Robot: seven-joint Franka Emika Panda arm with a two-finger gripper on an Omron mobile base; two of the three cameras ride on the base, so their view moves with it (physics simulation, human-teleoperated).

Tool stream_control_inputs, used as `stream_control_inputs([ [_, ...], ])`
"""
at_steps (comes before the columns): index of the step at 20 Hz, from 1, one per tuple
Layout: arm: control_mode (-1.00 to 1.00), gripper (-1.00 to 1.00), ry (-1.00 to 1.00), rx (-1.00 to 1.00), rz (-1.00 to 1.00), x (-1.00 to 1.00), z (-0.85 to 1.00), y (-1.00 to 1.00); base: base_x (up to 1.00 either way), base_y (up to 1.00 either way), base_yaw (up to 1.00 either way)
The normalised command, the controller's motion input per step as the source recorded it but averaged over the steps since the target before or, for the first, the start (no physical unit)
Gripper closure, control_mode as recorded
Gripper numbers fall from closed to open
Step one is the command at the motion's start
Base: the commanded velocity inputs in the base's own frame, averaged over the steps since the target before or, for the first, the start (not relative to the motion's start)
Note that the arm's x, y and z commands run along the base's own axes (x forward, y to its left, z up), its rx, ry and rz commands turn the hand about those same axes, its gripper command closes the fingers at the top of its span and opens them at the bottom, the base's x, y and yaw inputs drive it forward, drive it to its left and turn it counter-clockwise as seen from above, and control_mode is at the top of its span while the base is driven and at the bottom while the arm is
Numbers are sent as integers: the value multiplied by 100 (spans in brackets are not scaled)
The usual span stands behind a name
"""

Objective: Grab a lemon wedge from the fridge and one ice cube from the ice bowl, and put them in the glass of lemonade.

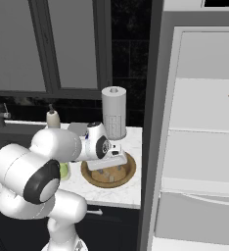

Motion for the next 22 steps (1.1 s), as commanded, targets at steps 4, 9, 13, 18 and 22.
stream_control_inputs([
  [4, -100, -100, -3, 6, 0, -24, 25, 0, 0, 0, 0],
  [9, -100, -100, 0, 5, 0, -23, 8, 0, 0, 0, 0],
  [13, -100, -100, 0, 0, -1, -10, 0, 1, 0, 0, 0],
  [18, -100, -100, 0, 0, -5, 12, -2, 11, 0, 0, 0],
  [22, -100, -100, 3, 0, -3, 26, -13, 11, 0, 0, 0],
])
